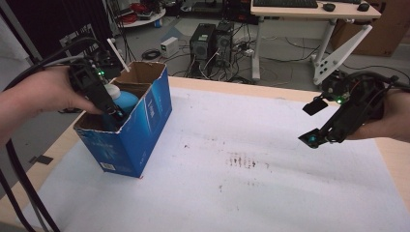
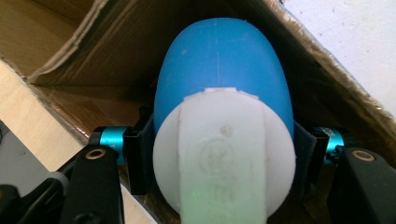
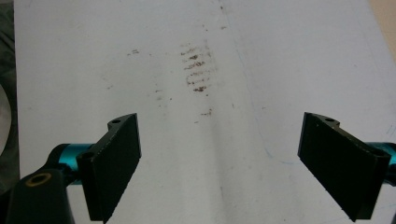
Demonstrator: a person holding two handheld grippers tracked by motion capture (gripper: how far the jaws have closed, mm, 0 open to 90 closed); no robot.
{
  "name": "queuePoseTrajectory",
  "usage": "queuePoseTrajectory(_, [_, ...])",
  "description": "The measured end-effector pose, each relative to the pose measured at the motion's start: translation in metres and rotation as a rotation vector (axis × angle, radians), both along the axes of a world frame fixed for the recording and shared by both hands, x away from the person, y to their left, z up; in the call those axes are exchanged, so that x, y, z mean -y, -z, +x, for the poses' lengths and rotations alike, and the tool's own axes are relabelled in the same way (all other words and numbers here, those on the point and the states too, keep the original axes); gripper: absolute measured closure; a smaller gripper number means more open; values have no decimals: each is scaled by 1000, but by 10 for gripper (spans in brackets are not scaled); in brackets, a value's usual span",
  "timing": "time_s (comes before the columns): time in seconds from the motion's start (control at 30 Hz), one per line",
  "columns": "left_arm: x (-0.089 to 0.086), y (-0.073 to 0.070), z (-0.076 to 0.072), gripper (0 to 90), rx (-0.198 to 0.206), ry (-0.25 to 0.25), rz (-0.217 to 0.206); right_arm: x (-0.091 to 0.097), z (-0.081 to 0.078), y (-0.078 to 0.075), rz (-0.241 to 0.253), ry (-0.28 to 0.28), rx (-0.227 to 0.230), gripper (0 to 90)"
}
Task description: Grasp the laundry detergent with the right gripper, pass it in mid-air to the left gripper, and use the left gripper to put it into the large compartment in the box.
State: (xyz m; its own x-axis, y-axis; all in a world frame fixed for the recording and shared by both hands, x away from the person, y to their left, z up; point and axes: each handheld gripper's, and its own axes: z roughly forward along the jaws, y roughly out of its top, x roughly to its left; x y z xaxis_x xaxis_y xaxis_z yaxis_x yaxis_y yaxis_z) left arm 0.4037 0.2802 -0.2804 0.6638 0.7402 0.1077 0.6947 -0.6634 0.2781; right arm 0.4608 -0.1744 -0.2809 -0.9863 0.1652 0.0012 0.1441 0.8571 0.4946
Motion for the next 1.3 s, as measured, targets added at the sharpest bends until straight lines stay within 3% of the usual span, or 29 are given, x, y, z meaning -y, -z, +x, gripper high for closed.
queuePoseTrajectory(1.3, [-1,4,2,377,-26,12,14,0,-1,1,-5,2,-6,125])
